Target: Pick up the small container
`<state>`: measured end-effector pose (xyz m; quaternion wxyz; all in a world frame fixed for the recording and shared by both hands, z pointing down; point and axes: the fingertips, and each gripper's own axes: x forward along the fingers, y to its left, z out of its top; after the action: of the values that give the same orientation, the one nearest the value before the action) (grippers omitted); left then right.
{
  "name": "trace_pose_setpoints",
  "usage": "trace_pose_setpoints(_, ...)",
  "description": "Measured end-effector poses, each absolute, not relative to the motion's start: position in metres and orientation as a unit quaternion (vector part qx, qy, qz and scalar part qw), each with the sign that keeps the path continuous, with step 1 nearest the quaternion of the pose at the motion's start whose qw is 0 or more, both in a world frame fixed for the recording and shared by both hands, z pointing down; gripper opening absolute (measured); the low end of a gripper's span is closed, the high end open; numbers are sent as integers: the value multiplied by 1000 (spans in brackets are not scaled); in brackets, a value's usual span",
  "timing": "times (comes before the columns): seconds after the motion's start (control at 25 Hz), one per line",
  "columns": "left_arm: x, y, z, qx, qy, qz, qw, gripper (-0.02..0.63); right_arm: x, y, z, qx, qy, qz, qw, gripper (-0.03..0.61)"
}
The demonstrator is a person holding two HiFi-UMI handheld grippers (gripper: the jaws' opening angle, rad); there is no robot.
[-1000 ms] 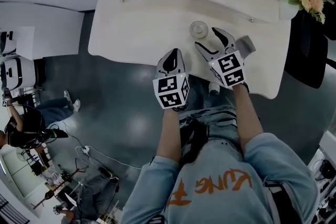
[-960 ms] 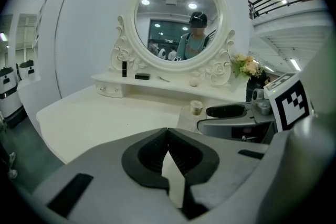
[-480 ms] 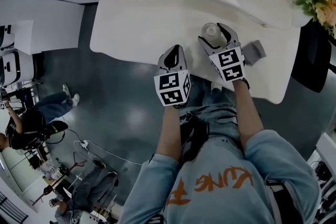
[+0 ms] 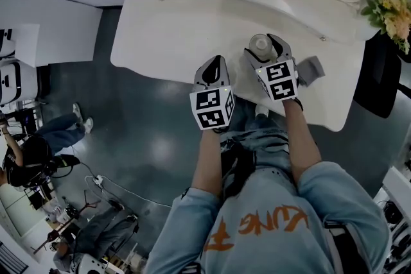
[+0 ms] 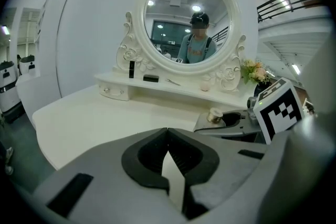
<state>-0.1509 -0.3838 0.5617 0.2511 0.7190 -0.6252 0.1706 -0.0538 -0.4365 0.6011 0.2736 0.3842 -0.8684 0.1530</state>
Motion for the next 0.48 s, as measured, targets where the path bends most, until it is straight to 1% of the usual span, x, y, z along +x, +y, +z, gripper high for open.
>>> trace_pose_setpoints(0.2, -151, -382, 555, 717, -633, 155, 247, 21, -48, -429, 597, 386, -866, 151, 280, 330)
trace_pose_setpoints(0.48, -142, -383, 526, 719, -647, 118, 224, 21, -36, -429, 551, 385, -881, 132, 241, 330)
